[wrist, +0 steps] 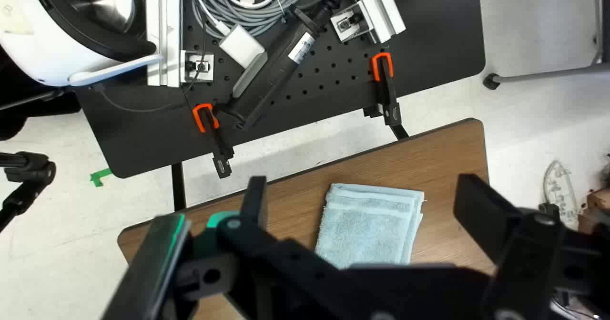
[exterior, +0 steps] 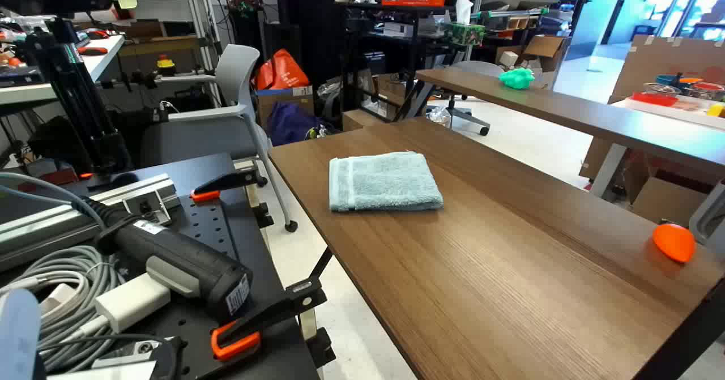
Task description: Use the towel to wipe the table.
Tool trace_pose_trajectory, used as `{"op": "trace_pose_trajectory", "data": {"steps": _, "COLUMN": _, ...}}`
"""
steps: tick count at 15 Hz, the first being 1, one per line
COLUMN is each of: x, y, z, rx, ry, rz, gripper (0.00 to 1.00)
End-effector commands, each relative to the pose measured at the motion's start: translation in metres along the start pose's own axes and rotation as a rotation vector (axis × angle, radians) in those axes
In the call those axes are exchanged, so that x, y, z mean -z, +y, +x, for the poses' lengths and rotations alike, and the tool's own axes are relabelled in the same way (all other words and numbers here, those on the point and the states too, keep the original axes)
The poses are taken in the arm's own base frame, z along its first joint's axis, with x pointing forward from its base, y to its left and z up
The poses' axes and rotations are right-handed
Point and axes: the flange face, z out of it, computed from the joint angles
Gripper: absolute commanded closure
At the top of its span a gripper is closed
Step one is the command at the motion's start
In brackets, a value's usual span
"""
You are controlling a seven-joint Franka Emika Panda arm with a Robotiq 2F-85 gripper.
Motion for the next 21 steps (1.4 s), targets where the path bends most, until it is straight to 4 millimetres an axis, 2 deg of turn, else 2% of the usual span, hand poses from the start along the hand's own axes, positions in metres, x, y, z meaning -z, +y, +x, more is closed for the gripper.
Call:
{"op": "trace_pose_trajectory", "data": {"steps": 1, "x": 0.001, "y": 0.000, "z": 0.000, "rx": 0.000, "ry": 0.001, "rz": 0.000, "gripper": 0.00}}
{"op": "trace_pose_trajectory", "data": {"steps": 3, "x": -0.008, "y": -0.008, "z": 0.021, "rx": -0.078, "ry": -0.050, "rz": -0.025, "gripper": 0.00}}
{"op": "trace_pose_trajectory", "data": {"steps": 5, "x": -0.026, "y": -0.014, "z": 0.055, "rx": -0.185, "ry": -0.065, "rz": -0.012, "gripper": 0.00}}
{"op": "trace_pose_trajectory", "data": {"steps": 7, "x": -0.046, "y": -0.016, "z": 0.077, "rx": -0.296, "ry": -0.074, "rz": 0.006, "gripper": 0.00}}
{"op": "trace_pose_trajectory", "data": {"steps": 8, "x": -0.051, "y": -0.001, "z": 0.094, "rx": -0.352, "ry": -0.069, "rz": 0.021, "gripper": 0.00}}
{"op": "trace_pose_trajectory", "data": {"steps": 10, "x": -0.071, "y": 0.012, "z": 0.124, "rx": -0.456, "ry": -0.091, "rz": 0.032, "gripper": 0.00}}
{"op": "trace_pose_trajectory", "data": {"steps": 13, "x": -0.092, "y": 0.044, "z": 0.171, "rx": -0.609, "ry": -0.135, "rz": 0.044, "gripper": 0.00}}
{"op": "trace_pose_trajectory", "data": {"steps": 14, "x": -0.084, "y": 0.028, "z": 0.135, "rx": -0.521, "ry": -0.106, "rz": 0.031, "gripper": 0.00}}
{"op": "trace_pose_trajectory", "data": {"steps": 16, "x": -0.096, "y": 0.036, "z": 0.147, "rx": -0.538, "ry": -0.135, "rz": 0.024, "gripper": 0.00}}
{"op": "trace_pose_trajectory", "data": {"steps": 20, "x": -0.090, "y": 0.030, "z": 0.142, "rx": -0.523, "ry": -0.120, "rz": 0.026, "gripper": 0.00}}
{"op": "trace_pose_trajectory", "data": {"steps": 21, "x": -0.099, "y": 0.028, "z": 0.149, "rx": -0.557, "ry": -0.097, "rz": 0.073, "gripper": 0.00}}
